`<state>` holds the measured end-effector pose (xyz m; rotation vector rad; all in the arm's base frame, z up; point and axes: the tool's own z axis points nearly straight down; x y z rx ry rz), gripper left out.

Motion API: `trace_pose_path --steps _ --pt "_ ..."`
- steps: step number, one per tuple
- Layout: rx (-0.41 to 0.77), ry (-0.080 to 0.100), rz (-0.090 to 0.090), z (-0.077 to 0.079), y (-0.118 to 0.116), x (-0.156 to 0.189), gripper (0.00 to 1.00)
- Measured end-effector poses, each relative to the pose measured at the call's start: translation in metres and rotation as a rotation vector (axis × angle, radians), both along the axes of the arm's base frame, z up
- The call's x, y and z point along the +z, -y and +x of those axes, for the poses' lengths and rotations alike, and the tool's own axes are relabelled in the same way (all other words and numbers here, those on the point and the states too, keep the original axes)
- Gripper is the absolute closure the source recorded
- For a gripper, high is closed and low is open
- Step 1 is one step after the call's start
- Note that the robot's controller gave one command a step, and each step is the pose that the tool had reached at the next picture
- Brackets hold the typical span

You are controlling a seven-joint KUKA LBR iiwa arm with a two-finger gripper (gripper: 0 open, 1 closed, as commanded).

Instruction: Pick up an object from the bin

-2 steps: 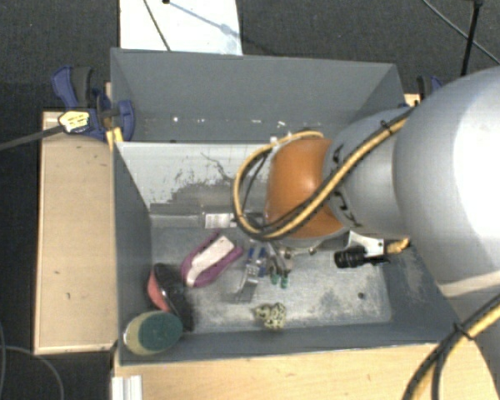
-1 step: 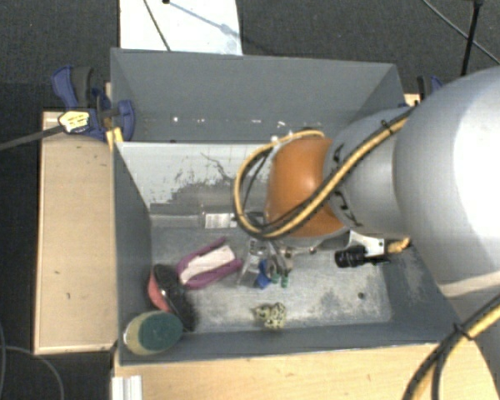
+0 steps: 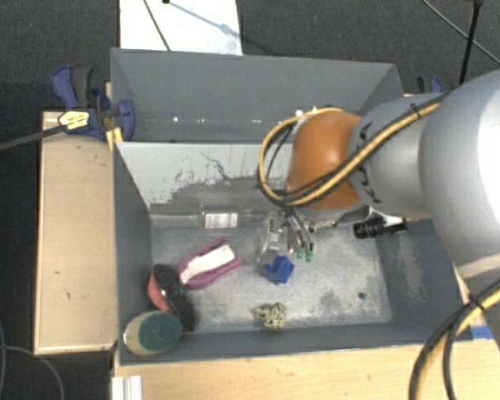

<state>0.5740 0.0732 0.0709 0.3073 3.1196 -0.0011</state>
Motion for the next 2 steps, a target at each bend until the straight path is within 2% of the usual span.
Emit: trace_pose_path --steps 1,2 --pt "0.002 -0.003 0.002 -0.002 -0.003 0.0 0.0" --pt "-0.068 0.004 0.003 -0.059 0.018 0.001 0.0"
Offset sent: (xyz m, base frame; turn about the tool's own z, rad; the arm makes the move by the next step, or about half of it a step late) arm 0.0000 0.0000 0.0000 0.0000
